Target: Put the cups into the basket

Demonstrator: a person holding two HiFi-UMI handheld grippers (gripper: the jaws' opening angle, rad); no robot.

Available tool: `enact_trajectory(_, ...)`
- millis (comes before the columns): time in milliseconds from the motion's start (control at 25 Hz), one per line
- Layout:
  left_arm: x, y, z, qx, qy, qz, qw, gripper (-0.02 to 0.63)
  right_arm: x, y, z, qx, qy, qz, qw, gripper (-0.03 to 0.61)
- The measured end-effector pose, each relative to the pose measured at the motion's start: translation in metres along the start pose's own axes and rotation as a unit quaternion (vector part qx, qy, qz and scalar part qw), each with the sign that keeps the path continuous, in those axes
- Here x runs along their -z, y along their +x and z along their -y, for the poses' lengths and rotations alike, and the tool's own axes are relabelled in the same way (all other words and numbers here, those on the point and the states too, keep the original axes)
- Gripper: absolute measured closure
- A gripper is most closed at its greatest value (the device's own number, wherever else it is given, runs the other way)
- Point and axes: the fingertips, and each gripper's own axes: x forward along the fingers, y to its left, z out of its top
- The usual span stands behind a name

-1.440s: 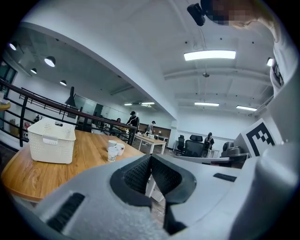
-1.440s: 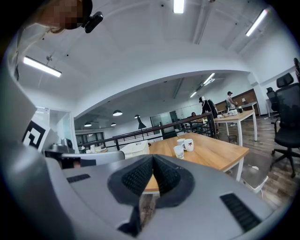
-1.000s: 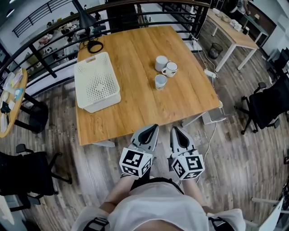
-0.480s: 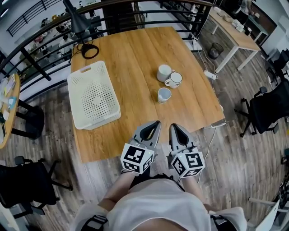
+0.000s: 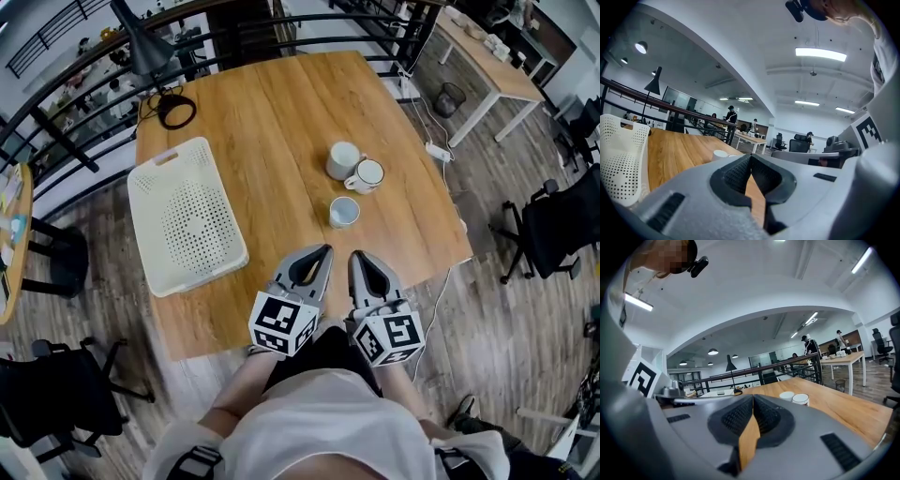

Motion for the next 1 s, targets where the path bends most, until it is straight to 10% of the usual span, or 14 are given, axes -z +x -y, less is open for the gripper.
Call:
enact_trajectory(600,0.004,0.033,-0.017,-0.04,-0.018,-0.015,0.9989,0.604,-0.001,0.036,0.028,-0.045,-0.017,-0.039,0.998,0.559)
enact_trajectory(1000,0.022,0.049,-0.041,-0.066,-0.023,-0.032,0.997,0.604,0.024,0.07,0.05,-0.066,-0.033,-0.09,0.993,0.28)
